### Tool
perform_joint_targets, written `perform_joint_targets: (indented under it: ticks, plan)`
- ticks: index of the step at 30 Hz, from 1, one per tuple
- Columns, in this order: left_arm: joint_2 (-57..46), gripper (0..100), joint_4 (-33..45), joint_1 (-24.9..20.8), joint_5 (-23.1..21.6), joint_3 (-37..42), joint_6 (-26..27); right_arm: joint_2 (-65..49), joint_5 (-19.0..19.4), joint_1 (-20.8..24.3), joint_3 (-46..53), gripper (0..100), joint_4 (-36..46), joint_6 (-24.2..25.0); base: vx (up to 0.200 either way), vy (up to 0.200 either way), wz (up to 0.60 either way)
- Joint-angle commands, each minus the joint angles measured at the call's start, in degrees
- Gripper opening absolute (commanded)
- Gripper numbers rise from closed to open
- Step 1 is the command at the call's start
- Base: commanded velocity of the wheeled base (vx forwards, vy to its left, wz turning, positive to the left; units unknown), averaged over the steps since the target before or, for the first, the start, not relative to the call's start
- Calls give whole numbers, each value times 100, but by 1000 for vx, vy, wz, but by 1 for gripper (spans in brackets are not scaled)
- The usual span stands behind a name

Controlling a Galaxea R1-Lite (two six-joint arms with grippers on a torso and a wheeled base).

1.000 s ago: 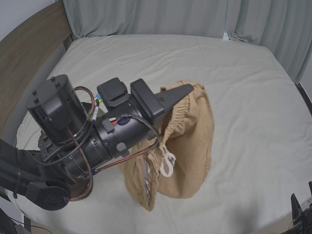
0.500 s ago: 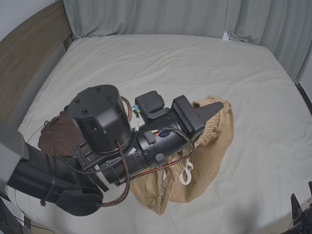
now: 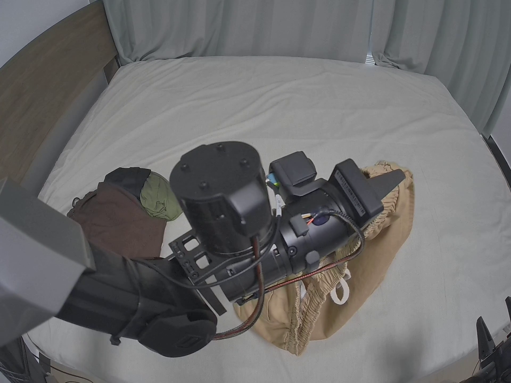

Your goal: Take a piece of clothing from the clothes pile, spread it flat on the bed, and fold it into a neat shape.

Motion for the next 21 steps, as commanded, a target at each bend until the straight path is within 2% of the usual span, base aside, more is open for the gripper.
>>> perform_joint_targets:
  ticks: [1,16,21]
  plan:
    - [9,0,17,-68,-8,-94,-24,-93,8,0,101,100,0,-1,0,0,0]
    - [-175,0,369,-288,10,-859,-24,-93,-1,9,101,100,0,-1,0,0,0]
    - [-632,0,501,-226,71,-850,-525,-93,8,0,101,100,0,-1,0,0,0]
